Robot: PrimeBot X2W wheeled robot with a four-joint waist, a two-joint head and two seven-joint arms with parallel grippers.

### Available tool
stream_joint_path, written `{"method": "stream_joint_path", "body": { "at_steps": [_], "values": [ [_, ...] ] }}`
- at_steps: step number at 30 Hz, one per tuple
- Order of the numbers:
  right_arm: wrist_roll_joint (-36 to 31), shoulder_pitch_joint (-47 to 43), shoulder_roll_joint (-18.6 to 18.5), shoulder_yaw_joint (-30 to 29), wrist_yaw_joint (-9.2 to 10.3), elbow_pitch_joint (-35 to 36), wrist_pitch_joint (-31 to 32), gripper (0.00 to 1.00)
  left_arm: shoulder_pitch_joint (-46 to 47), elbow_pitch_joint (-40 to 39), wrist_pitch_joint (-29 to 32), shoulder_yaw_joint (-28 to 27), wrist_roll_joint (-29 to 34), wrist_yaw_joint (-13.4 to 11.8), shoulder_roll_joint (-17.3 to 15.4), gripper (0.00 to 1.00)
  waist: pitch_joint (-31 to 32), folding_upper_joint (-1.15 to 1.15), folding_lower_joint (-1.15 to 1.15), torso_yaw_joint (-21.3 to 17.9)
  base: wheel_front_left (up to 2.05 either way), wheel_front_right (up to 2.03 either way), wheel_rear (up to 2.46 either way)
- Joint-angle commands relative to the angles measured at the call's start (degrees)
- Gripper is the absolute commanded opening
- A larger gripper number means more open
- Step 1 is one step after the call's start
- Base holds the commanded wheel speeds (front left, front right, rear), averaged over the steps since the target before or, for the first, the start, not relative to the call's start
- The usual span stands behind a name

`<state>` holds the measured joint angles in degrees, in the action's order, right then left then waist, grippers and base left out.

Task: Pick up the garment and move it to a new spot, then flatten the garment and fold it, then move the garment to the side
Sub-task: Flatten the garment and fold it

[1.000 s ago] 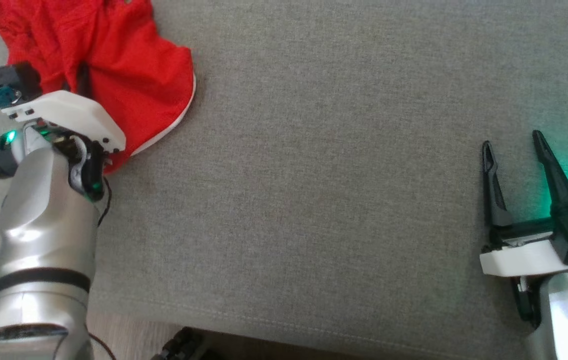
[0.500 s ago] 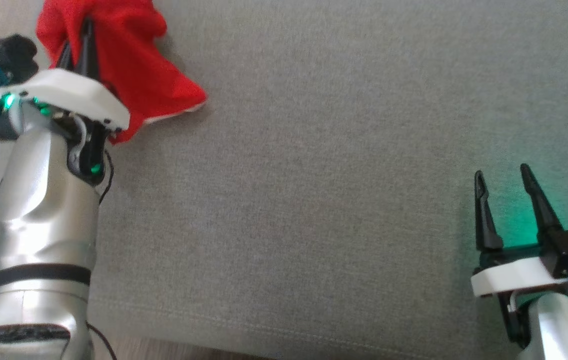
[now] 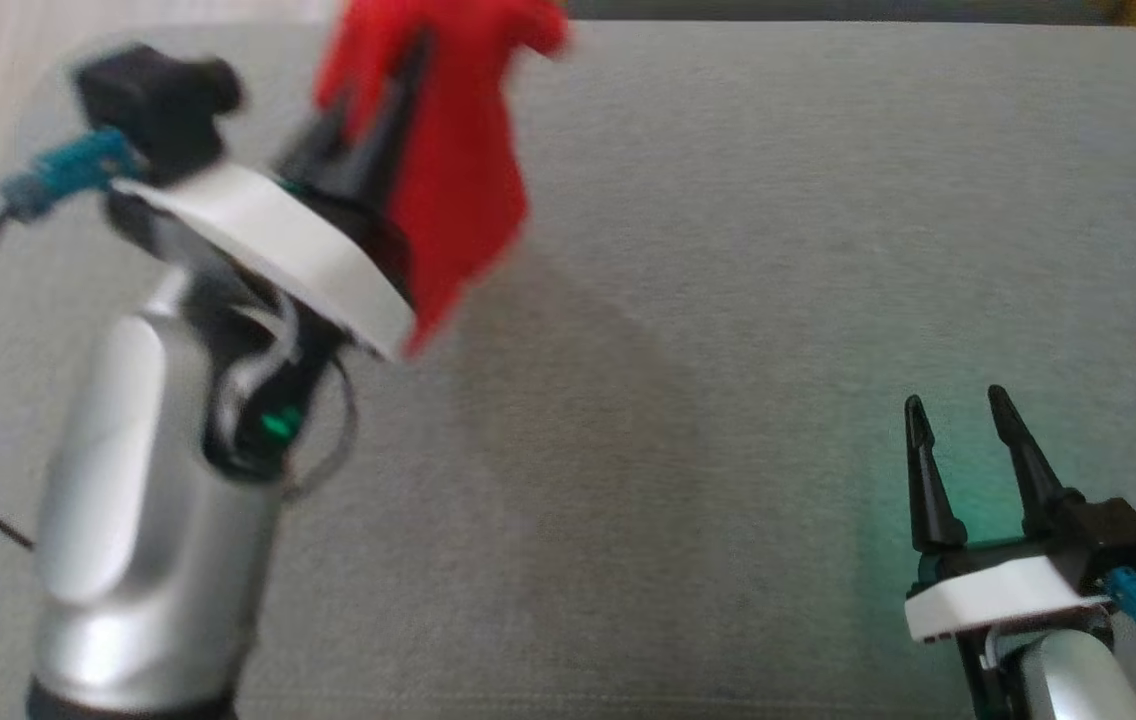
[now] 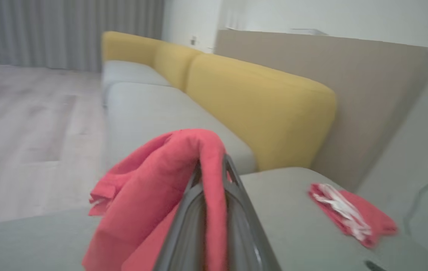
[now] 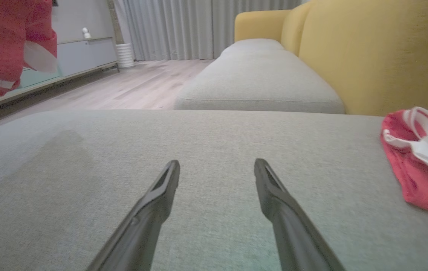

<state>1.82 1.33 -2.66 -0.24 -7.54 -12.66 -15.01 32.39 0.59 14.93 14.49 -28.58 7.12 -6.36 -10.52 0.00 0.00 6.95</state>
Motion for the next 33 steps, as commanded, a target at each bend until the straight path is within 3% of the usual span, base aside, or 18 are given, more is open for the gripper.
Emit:
{"method": "stream_joint_path", "body": {
  "at_steps": [1,8,11,15,20,24,25,26,27,28,33],
  "values": [
    [0.52,0.20,-0.22,1.73,0.05,1.64,0.01,1.00,0.54,-4.24,1.74,-0.57,-1.58,0.33,-0.92,0.00,1.59,0.00,0.00,-3.50,0.00,0.00,0.00],
    [2.67,0.93,-0.22,3.10,0.05,2.45,0.01,1.00,-6.21,-11.40,10.11,6.92,-14.76,0.31,2.09,0.00,0.84,0.00,0.00,-11.43,0.00,0.00,0.00],
    [3.62,1.25,-0.22,3.57,0.05,2.65,0.01,1.00,-8.34,-9.49,11.16,8.78,-21.63,-0.78,3.01,0.00,0.22,0.00,0.00,-14.80,0.00,0.00,0.00],
    [4.59,1.45,-0.22,4.14,0.05,2.56,0.01,1.00,-9.13,-2.06,10.60,8.48,-30.96,-4.03,3.40,0.00,-0.38,0.00,0.00,-18.59,0.00,0.00,0.00],
    [5.36,1.15,-0.22,4.07,0.05,2.38,0.01,1.00,-4.74,12.07,1.94,5.21,-26.85,-7.36,2.71,0.00,-0.83,0.00,0.00,-21.46,0.00,0.00,0.00],
    [5.46,0.70,-0.22,3.76,0.05,2.32,0.01,1.00,-1.68,22.70,-5.53,2.85,-22.94,-8.21,1.31,0.00,-0.84,0.00,0.00,-22.01,0.00,0.00,0.00],
    [5.47,0.58,-0.22,3.59,0.05,2.32,0.01,1.00,-1.13,24.94,-7.31,2.73,-21.79,-8.31,0.86,0.07,-0.80,0.00,0.00,-21.93,0.00,0.00,0.00],
    [5.45,0.45,-0.22,3.35,0.05,2.30,0.01,1.00,-0.69,27.06,-8.96,2.76,-20.67,-8.37,0.47,0.35,-0.74,0.00,0.00,-21.72,0.00,0.00,0.00],
    [5.40,0.37,-0.22,3.22,0.05,2.20,0.01,1.00,-0.30,28.96,-10.50,3.16,-19.34,-8.25,0.01,0.71,-0.69,0.00,0.00,-21.45,0.00,0.00,0.00],
    [5.31,0.34,-0.22,3.19,0.05,2.12,0.01,1.00,0.03,30.72,-11.88,3.82,-17.94,-8.02,-0.43,1.00,-0.60,0.00,0.00,-21.08,0.00,0.00,0.00],
    [4.76,0.44,-0.22,3.33,0.05,2.07,0.01,1.00,0.05,35.26,-19.95,5.33,-14.26,-6.24,-0.65,1.00,0.28,0.00,0.00,-19.14,0.00,0.00,0.00]
  ]
}}
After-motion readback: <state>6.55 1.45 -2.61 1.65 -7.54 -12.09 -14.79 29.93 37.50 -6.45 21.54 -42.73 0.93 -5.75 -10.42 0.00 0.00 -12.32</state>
